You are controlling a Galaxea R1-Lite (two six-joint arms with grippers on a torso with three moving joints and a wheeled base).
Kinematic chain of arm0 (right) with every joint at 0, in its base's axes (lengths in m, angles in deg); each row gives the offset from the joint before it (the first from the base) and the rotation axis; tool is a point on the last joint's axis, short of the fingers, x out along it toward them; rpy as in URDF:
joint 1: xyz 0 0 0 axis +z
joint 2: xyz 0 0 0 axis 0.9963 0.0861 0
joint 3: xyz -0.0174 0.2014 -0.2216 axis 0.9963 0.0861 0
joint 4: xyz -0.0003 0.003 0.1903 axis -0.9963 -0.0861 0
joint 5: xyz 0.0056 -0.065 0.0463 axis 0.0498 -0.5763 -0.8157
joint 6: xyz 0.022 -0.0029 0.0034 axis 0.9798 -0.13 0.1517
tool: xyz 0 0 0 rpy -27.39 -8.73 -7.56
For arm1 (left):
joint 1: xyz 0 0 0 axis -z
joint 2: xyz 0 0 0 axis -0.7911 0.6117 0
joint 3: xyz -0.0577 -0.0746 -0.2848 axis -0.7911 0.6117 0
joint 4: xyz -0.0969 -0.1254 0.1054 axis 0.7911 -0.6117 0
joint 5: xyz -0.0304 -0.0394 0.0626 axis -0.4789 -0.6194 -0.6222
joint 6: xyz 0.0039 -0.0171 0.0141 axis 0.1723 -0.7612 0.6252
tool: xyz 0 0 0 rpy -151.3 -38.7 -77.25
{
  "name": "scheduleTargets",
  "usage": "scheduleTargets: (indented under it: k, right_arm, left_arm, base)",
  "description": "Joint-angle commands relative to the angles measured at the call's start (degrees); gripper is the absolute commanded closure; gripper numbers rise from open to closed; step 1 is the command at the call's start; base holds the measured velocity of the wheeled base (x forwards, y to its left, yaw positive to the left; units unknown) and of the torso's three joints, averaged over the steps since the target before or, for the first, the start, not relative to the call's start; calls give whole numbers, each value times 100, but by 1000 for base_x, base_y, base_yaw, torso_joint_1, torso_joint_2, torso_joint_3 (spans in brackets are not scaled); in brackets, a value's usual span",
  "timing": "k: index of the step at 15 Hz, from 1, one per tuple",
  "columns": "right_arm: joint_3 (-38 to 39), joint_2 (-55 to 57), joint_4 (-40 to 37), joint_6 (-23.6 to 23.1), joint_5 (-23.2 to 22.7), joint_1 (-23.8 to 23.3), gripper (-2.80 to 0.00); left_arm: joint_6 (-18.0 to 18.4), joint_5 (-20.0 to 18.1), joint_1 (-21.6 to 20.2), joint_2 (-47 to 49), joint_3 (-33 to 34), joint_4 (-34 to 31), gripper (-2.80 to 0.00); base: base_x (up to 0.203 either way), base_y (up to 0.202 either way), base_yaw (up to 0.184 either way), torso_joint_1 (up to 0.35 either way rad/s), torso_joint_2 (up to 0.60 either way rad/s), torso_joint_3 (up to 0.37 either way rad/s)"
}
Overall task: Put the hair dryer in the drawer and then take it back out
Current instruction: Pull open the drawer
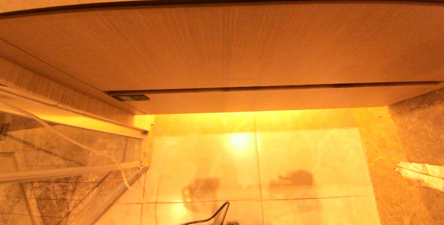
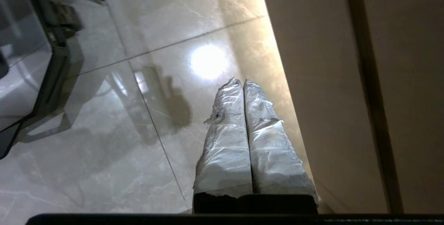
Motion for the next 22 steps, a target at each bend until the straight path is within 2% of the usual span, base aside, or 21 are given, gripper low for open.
scheduleTargets:
  k: [1,3,5,12,17,22]
  right_arm:
    - [98,217,3,-195,-28,315,-280]
    - [128,516,11,-384,-27,605,-280]
    - [63,869,101,-434,-33,677,-280]
    - [-34,2281,1970,-435,-26,691,-280]
    - [-318,2954,2381,-428,-30,691,-280]
    - [-360,3080,2650,-392,-28,691,-280]
  left_arm:
    - [-4,1,0,0,0,2,0]
    - [-4,1,0,0,0,2,0]
    - [-4,1,0,0,0,2,0]
    - [-4,1,0,0,0,2,0]
    - [-4,1,0,0,0,2,0]
    - [-4,1,0,0,0,2,0]
  base:
    - [0,0,0,0,0,0]
    - [0,0,0,0,0,0]
    - [0,0,0,0,0,0]
    - [0,0,0,0,0,0]
    - [0,0,0,0,0,0]
    - [0,0,0,0,0,0]
